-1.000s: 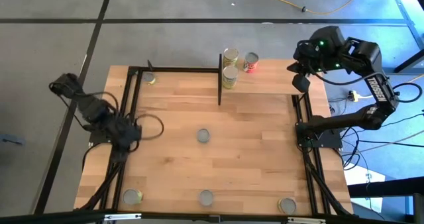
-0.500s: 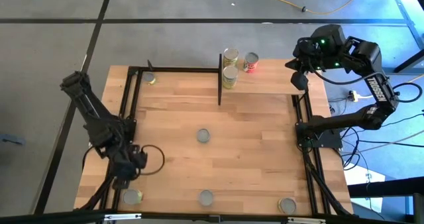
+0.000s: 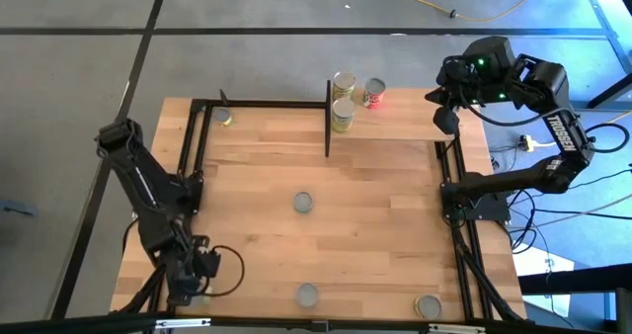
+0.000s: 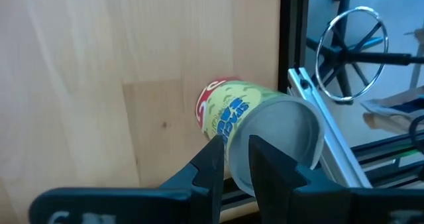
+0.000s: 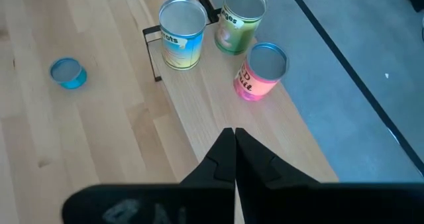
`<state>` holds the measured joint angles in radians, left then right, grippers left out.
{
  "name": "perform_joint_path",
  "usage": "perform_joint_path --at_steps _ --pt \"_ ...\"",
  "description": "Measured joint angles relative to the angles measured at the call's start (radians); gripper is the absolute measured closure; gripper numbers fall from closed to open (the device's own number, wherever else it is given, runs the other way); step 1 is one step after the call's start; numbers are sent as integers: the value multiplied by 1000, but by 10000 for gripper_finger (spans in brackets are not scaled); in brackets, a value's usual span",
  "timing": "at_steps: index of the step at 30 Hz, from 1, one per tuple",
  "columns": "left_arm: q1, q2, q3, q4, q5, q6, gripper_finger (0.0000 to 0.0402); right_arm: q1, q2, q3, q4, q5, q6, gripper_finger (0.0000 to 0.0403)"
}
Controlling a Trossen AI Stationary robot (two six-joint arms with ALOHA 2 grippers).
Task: Pick and place cans onto a shelf
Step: Move the green and red can to the middle of the table
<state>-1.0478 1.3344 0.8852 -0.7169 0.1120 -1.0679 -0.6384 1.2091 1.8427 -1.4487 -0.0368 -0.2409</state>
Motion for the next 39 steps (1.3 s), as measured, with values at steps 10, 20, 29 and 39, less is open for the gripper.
perform_joint_path --at_steps 10,20,29,39 --pt "-32 66 2 4 -12 -2 337 0 0 0 0 0 23 402" --pt "-14 99 4 5 52 -39 378 0 0 0 0 0 24 402" --pt "80 79 11 -17 83 -108 394 0 0 0 0 0 24 402" --pt "300 -1 272 -349 24 50 395 0 0 0 0 0 22 402"
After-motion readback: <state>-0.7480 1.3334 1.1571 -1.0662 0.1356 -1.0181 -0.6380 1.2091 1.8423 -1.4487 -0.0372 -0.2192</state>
